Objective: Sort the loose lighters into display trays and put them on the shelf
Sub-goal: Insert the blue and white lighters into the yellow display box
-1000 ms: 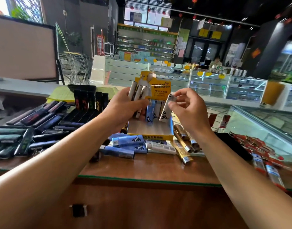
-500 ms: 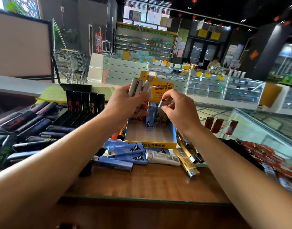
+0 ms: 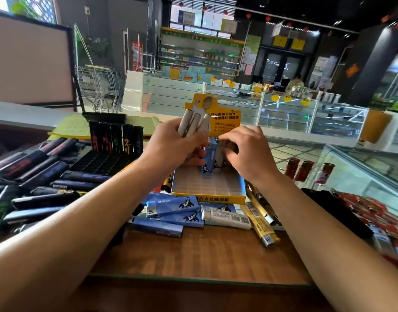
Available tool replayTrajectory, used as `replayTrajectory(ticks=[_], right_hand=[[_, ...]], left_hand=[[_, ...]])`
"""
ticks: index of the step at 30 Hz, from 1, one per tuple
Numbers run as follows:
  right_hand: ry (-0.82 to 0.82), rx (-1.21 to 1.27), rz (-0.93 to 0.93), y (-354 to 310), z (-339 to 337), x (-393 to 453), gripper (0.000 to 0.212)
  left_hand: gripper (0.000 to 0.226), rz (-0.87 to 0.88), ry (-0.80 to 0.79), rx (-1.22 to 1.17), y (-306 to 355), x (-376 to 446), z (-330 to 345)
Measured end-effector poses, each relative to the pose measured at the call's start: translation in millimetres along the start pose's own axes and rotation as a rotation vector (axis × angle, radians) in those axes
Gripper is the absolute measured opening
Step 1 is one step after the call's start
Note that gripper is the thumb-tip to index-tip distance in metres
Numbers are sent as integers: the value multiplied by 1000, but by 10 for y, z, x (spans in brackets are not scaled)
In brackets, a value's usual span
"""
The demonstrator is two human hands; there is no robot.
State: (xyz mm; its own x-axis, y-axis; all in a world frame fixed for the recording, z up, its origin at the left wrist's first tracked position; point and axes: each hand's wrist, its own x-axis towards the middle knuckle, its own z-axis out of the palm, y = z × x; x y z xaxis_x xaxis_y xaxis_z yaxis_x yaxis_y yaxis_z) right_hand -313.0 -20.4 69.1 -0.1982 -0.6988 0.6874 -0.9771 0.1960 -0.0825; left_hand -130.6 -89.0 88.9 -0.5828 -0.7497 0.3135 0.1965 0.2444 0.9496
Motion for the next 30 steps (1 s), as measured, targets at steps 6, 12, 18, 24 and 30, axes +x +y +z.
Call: replayTrajectory(ticks=[6,12,18,24,30], right_hand=[[149,234,-6,-123,-150,-3,33],[113,500,-101,-267,-258,-31,39],[175,602,25,-236,-301,-69,16],[127,576,80,-260,-289,-129,11],[47,604,2,-303,-304,-150,21]], left_hand=[[9,-47,-50,-5,-2,-8,10],[9,-36,-89,3,-27,-6,26],[13,-20,-92,-200,6,18,-43],[18,67,-28,-264,26,23,-94],[13,151,15,-90,-17,18,-65]])
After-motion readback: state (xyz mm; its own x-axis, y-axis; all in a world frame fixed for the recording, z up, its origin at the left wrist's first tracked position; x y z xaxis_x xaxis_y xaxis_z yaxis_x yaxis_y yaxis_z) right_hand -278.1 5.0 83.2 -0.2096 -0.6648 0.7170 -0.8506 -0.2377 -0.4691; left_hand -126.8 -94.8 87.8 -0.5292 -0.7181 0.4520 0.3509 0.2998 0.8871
